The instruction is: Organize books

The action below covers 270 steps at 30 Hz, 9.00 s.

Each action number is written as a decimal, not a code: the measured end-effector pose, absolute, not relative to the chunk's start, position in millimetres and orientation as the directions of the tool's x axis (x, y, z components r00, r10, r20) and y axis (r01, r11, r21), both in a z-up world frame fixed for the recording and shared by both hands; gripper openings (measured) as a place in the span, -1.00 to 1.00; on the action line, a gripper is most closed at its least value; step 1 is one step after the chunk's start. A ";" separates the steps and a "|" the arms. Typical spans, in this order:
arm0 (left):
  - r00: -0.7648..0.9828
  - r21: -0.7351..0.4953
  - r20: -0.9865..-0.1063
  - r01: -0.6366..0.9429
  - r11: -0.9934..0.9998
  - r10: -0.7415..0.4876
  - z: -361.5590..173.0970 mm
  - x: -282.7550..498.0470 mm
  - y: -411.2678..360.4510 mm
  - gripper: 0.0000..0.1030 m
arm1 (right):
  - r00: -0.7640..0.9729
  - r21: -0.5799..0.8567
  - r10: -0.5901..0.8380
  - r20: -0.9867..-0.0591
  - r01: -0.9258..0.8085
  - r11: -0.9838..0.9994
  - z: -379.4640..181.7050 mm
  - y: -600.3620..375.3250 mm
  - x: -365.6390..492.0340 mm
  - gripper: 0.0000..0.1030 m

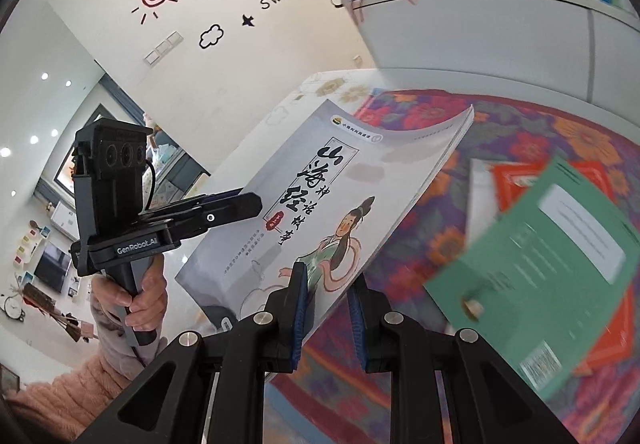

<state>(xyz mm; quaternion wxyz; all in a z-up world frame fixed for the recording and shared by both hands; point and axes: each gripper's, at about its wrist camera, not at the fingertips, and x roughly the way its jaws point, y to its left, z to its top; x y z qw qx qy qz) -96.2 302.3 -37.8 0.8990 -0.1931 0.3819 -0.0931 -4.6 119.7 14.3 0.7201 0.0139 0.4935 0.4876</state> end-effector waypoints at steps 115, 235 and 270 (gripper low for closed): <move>0.400 -0.571 -0.727 0.100 0.815 -0.558 -122.1 -48.4 52.1 -0.34 | 0.153 0.652 0.718 -0.679 -0.324 0.686 11.7 -84.8 43.5 -0.78; 0.377 -0.328 -0.869 0.045 0.944 -0.320 -140.9 -132.7 78.1 -0.36 | -0.248 0.704 0.668 -0.701 -0.394 0.591 -109.4 -118.8 -2.0 -0.67; 0.341 -0.415 -0.853 0.018 0.910 -0.396 -123.2 -134.8 88.0 -0.43 | 0.073 0.435 0.584 -0.808 -0.594 0.676 -38.5 -90.1 -75.5 -0.64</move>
